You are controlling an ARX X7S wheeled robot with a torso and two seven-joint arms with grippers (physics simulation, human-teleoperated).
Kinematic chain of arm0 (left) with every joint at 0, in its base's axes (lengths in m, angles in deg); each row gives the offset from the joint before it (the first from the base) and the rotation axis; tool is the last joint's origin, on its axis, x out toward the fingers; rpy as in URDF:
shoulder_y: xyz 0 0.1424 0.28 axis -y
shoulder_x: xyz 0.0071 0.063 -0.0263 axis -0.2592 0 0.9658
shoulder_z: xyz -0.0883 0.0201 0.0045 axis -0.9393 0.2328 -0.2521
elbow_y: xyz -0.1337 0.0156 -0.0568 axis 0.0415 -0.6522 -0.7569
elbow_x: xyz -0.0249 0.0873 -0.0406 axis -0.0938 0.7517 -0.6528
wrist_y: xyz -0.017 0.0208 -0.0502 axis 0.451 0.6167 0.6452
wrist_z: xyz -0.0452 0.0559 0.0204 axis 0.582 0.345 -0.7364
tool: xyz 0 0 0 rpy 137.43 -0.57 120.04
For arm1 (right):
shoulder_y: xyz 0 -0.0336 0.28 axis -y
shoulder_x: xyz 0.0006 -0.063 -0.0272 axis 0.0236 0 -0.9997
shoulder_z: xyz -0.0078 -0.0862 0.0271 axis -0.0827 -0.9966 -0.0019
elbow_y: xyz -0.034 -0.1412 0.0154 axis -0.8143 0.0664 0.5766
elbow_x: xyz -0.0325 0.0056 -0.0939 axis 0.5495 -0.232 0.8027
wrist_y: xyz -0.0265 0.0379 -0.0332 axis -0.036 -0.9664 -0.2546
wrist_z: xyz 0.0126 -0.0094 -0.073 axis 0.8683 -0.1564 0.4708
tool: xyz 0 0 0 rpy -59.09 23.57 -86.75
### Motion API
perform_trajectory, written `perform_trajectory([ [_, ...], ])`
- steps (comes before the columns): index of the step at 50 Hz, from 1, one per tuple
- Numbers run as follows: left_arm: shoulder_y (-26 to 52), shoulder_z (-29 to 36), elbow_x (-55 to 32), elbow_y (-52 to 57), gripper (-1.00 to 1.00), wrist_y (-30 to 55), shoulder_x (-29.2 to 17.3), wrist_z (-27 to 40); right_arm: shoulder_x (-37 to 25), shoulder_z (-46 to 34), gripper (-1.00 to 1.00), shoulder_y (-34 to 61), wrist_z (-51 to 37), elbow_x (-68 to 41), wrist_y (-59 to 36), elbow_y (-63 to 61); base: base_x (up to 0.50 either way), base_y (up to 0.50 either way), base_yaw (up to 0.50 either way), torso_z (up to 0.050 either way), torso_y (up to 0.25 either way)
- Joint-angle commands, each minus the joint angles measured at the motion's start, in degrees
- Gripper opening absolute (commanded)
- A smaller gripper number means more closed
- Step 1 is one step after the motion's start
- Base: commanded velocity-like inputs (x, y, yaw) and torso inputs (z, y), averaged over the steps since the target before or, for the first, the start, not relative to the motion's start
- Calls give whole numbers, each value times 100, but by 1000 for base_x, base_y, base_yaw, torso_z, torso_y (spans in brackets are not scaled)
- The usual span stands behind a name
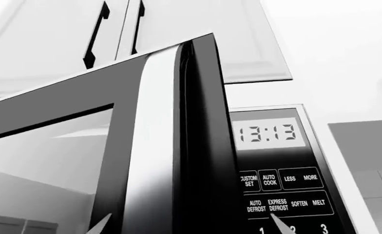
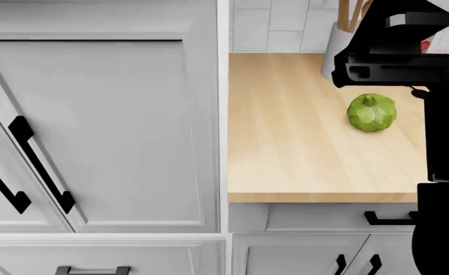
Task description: Open the microwave door
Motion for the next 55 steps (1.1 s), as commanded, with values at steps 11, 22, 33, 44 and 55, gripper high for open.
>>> perform_trajectory([
  [11,169,371,40,-247,100,-535,-373,-375,-46,-89,100,57,-87,-52,36,3,0,0,0,0,0],
  [22,298,542,245,-432,100,-738,-556,-485,-69,-130,100,87,-120,-78,60,17,0,0,0,0,0],
  [33,786,547,116,-428,100,-568,-433,-469,-84,-178,100,157,-177,-124,59,11,0,0,0,0,0],
  [44,1366,505,-166,-364,100,-261,-134,-398,-132,-158,100,123,-208,-155,130,-2,0,0,0,0,0],
  [55,1471,478,-456,-223,100,-53,154,-338,-166,-164,100,150,-241,-212,166,15,0,0,0,0,0],
])
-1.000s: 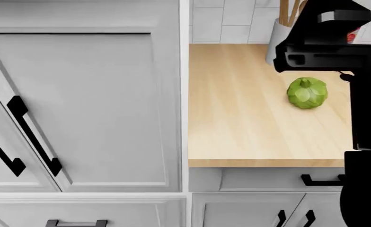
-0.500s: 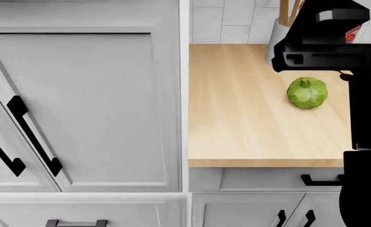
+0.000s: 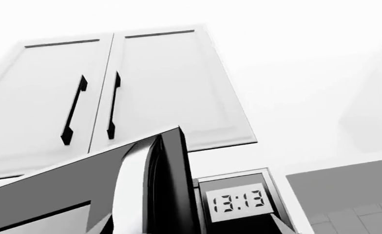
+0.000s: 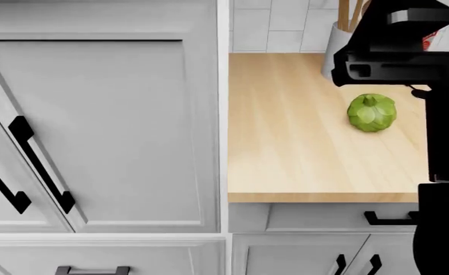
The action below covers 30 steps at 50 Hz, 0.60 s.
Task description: Open the microwave door
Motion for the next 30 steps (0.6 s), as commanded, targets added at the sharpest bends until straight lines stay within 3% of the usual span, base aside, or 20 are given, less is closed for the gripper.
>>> perform_trajectory([
  [1,161,-13,-287,125,100,215,297,59,-36,-8,100,1,-22,-34,53,18,0,0,0,0,0],
  [16,-285,243,-706,307,100,376,1152,234,-174,134,100,-204,2,-58,246,35,0,0,0,0,0],
  [30,-473,1107,-320,-298,100,-260,1664,-73,-308,308,100,-540,123,31,523,114,0,0,0,0,0],
])
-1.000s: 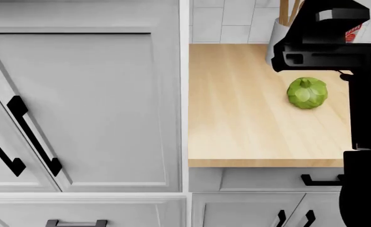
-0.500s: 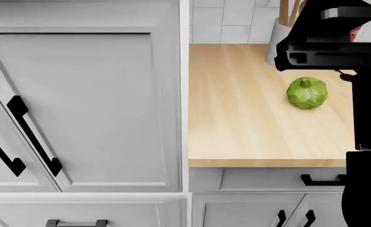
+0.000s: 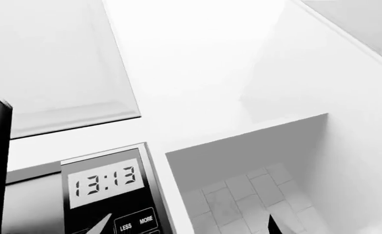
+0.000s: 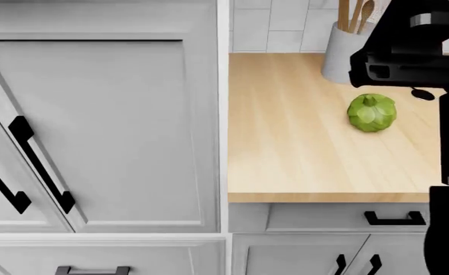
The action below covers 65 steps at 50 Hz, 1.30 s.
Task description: Open the microwave door
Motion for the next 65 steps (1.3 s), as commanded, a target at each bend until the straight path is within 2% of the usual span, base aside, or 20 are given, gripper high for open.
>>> perform_trajectory([
  [1,-148,621,286,-531,100,-474,386,-240,-96,119,100,-238,80,57,200,59,0,0,0,0,0],
  [20,218,1251,1137,-3072,100,-1712,759,-926,-180,203,100,-438,72,74,357,55,0,0,0,0,0],
  [37,613,1422,1556,-4463,100,-2477,889,-1183,-230,167,100,-284,1,-43,313,71,0,0,0,0,0],
  [61,1390,1626,2259,-7298,100,-4063,1047,-1623,-287,114,100,-187,-71,-107,315,60,0,0,0,0,0],
  [65,1428,1570,2272,-7413,100,-4115,958,-1588,-297,112,100,-184,-79,-112,325,61,0,0,0,0,0],
])
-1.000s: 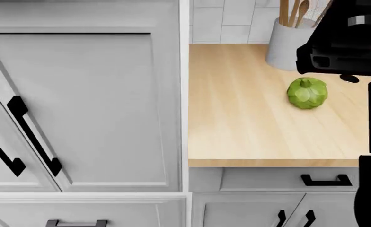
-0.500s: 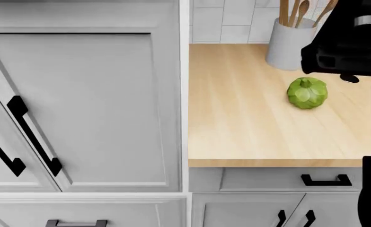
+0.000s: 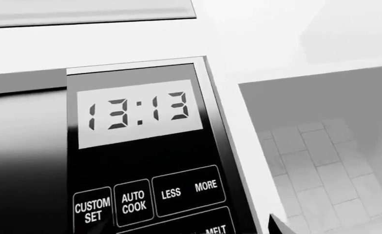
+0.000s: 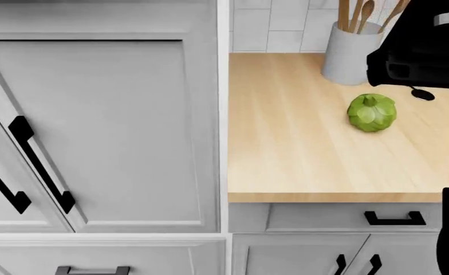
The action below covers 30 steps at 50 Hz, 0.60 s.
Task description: Open the microwave door
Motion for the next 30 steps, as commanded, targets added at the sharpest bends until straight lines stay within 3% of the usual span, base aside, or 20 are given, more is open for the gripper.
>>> perform_trajectory([
  [1,244,-17,188,-841,100,-460,-70,-71,-21,-24,100,6,-10,4,29,9,0,0,0,0,0],
  [12,-98,-324,-70,170,100,65,-587,280,2,-122,100,49,-49,33,10,3,0,0,0,0,0],
  [30,-918,-1371,-1524,3836,100,2371,-1482,1387,28,-215,100,204,-102,-32,-10,35,0,0,0,0,0],
])
